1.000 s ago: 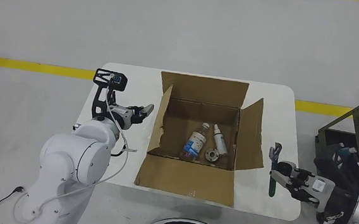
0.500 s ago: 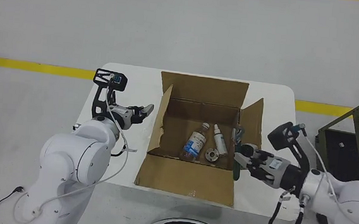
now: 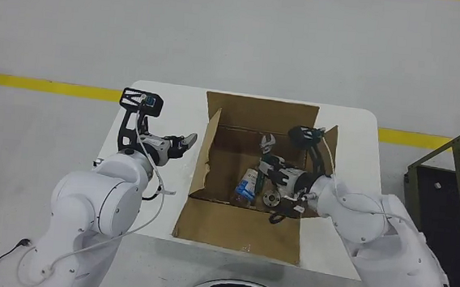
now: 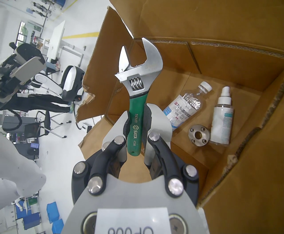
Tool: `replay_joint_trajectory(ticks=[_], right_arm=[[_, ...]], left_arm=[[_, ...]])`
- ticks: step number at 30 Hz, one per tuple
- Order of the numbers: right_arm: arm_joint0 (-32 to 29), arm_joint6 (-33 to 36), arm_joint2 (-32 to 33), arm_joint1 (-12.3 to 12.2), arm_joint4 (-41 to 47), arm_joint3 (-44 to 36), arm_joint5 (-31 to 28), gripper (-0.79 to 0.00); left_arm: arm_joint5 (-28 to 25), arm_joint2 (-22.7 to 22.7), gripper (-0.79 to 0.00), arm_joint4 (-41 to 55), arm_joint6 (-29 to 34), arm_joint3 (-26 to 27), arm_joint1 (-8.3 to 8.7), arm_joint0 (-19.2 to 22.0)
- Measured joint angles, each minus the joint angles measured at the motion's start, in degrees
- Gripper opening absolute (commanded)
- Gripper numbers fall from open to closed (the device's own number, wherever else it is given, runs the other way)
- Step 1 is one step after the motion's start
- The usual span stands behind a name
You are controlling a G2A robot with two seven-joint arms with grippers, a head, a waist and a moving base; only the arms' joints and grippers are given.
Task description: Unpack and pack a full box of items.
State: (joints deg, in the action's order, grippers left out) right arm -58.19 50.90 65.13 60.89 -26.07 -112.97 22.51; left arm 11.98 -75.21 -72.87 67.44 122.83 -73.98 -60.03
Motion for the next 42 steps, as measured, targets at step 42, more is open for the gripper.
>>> replay_joint_trajectory(ticks=[42], right_arm=[[19.0, -23.25, -27.49, 14.39, 14.27, 37.92, 7.16, -0.585]], left_arm=[[0.0, 0.0, 0.0, 0.0, 0.0, 0.0, 0.0, 0.0]])
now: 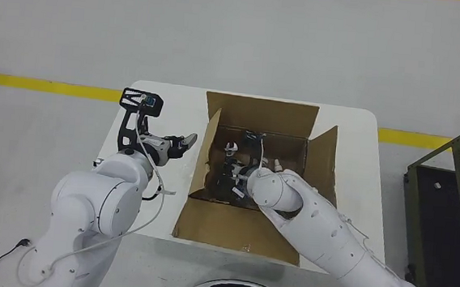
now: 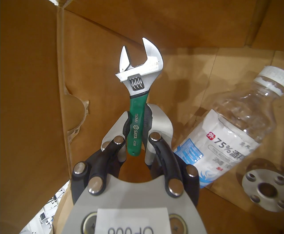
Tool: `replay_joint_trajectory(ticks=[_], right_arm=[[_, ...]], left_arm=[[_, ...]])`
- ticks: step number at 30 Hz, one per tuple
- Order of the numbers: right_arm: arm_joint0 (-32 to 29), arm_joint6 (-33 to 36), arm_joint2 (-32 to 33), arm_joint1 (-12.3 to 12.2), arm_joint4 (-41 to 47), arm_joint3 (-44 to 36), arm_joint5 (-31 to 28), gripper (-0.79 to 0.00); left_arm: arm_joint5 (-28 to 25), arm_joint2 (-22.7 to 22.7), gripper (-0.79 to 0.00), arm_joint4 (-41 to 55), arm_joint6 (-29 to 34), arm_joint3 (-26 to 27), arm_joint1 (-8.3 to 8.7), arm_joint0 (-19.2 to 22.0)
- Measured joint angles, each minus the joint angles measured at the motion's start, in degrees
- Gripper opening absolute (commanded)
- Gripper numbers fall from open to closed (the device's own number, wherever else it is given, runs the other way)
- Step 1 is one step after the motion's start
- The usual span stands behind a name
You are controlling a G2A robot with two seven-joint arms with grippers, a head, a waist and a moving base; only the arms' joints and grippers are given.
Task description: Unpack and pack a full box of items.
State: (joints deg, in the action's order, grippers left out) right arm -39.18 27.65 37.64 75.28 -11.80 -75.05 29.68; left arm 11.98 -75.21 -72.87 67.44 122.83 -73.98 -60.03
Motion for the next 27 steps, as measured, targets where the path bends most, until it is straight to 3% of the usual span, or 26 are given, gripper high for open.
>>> replay_joint_trajectory(ticks=[9, 12, 16, 21, 27], right_arm=[[1.81, 0.16, -1.03, 2.14, 0.06, 3.84, -0.22, -0.456], [1.77, 0.24, -0.68, 2.44, -0.11, 3.57, -0.54, -0.499], [0.42, 0.04, 1.51, 1.76, -1.89, -0.78, -3.04, -0.785], [-5.05, 1.39, 8.0, -1.33, -7.85, -12.64, -6.42, -0.785], [-16.78, 5.2, 21.62, -5.82, -13.44, -30.94, -14.46, -0.785]], left_arm=[[0.0, 0.0, 0.0, 0.0, 0.0, 0.0, 0.0, 0.0], [0.0, 0.0, 0.0, 0.0, 0.0, 0.0, 0.0, 0.0], [0.0, 0.0, 0.0, 0.0, 0.0, 0.0, 0.0, 0.0], [0.0, 0.0, 0.0, 0.0, 0.0, 0.0, 0.0, 0.0], [0.0, 0.0, 0.0, 0.0, 0.0, 0.0, 0.0, 0.0]])
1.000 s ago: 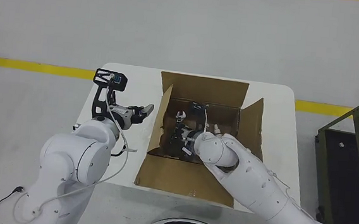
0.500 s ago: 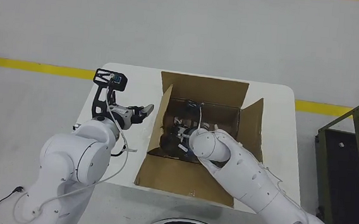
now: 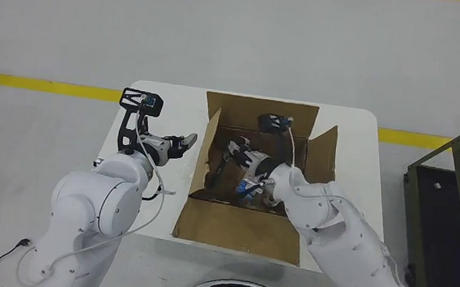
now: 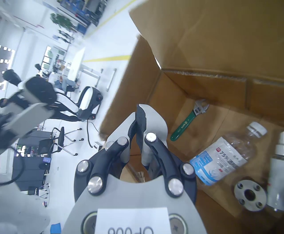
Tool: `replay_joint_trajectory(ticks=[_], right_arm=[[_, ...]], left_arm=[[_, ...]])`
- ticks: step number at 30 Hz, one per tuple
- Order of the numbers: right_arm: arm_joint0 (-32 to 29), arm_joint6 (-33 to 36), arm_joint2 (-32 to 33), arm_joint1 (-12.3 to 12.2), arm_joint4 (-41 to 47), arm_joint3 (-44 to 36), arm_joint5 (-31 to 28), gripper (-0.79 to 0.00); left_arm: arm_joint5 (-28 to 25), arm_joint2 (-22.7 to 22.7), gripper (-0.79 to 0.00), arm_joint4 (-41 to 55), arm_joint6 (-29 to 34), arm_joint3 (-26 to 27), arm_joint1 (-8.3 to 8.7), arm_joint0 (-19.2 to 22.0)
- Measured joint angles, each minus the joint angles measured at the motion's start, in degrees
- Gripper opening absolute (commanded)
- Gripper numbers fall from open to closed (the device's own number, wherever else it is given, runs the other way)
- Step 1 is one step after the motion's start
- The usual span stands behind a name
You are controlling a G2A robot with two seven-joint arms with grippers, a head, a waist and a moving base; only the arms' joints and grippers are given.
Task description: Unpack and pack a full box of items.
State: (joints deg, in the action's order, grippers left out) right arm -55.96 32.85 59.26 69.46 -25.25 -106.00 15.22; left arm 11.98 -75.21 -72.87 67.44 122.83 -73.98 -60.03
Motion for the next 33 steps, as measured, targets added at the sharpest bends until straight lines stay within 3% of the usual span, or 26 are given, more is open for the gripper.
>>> replay_joint_trajectory(ticks=[5, 13, 27, 33], right_arm=[[-10.17, 0.53, 12.27, -2.31, -0.12, -11.78, -9.41, -0.785], [-23.62, -3.85, 28.4, -3.67, 5.37, -19.57, -18.31, -0.785], [-40.8, -11.91, 44.42, -3.61, 13.66, -22.73, -21.01, -0.785], [-45.95, -15.44, 49.01, -3.12, 19.43, -19.7, -20.75, -0.785]], left_arm=[[0.0, 0.0, 0.0, 0.0, 0.0, 0.0, 0.0, 0.0], [0.0, 0.0, 0.0, 0.0, 0.0, 0.0, 0.0, 0.0], [0.0, 0.0, 0.0, 0.0, 0.0, 0.0, 0.0, 0.0], [0.0, 0.0, 0.0, 0.0, 0.0, 0.0, 0.0, 0.0]])
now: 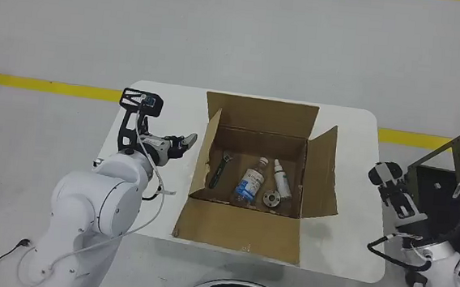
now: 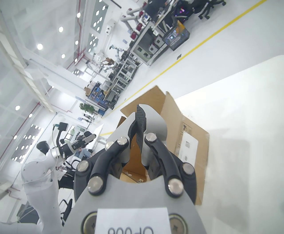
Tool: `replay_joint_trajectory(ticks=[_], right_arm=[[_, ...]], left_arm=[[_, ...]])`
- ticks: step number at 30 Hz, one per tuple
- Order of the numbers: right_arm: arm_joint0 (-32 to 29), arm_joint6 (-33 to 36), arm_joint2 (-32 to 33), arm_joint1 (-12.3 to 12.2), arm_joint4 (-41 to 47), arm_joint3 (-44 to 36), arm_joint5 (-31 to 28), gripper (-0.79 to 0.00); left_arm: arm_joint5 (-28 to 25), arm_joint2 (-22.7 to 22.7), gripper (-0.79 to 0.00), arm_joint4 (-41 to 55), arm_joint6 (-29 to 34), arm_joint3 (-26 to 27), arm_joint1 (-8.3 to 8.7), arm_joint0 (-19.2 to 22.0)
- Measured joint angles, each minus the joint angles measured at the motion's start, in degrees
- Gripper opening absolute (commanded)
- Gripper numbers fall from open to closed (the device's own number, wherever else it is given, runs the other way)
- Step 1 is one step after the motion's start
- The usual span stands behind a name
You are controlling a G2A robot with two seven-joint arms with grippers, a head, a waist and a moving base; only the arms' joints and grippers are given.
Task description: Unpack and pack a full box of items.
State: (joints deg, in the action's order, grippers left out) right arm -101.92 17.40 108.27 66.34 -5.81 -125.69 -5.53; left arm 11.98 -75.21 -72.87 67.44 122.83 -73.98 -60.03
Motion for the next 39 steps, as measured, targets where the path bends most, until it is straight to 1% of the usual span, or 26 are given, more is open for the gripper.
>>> replay_joint_trajectory(ticks=[3, 7, 8, 9, 10, 11, 16, 24, 30, 34, 39], right_arm=[[0.27, -0.08, -0.63, 0.14, 1.96, 3.42, 1.1, -0.785], [4.18, 1.66, -4.93, 0.16, 1.62, 8.81, 4.16, -0.785], [5.43, 2.02, -6.1, 0.16, 1.3, 10.07, 4.65, -0.785], [6.73, 2.36, -7.33, 0.18, 1.1, 11.19, 4.97, -0.785], [8.46, 2.76, -8.94, 0.22, 0.84, 12.56, 5.21, -0.785], [9.69, 2.99, -10.12, 0.25, 0.47, 13.42, 5.42, -0.785], [15.37, 4.16, -15.55, 0.48, -0.83, 15.84, 6.08, -0.785], [22.08, 7.68, -22.88, 0.76, -4.53, 17.78, 7.7, -0.785], [26.71, 11.02, -28.72, 1.02, -9.7, 19.63, 12.08, -0.785], [29.75, 13.25, -32.23, 1.25, -13.35, 21.35, 16.88, -0.785], [32.36, 14.77, -34.47, 1.51, -14.6, 22.95, 19.48, -0.785]], left_arm=[[0.0, 0.0, 0.0, 0.0, 0.0, 0.0, 0.0, 0.0], [-0.23, 0.01, 0.0, 0.39, -0.97, -0.42, -0.01, -0.53], [-0.44, 0.06, -0.302, 0.76, -1.97, -0.8, -0.03, -0.9], [-0.73, 0.17, -0.44, 1.08, -2.93, -1.18, -0.05, -1.14], [-1.22, 0.45, -0.64, 1.36, -3.95, -1.66, -0.09, -1.26], [-1.53, 0.73, -0.785, 1.62, -4.47, -2.03, -0.12, -1.26], [-3.67, 2.43, -0.785, 3.42, -5.47, -4.06, -0.29, -0.72], [-7.72, 4.47, -0.785, 6.94, -4.91, -8.17, -0.44, 0.54], [-10.35, 5.57, -0.785, 9.18, -4.68, -10.62, -0.48, 1.26], [-12.18, 6.24, -0.785, 11.78, -4.32, -11.96, -0.52, 1.68], [-14.69, 7.7, -0.785, 12.48, -4.27, -13.86, -0.5, 2.22]])
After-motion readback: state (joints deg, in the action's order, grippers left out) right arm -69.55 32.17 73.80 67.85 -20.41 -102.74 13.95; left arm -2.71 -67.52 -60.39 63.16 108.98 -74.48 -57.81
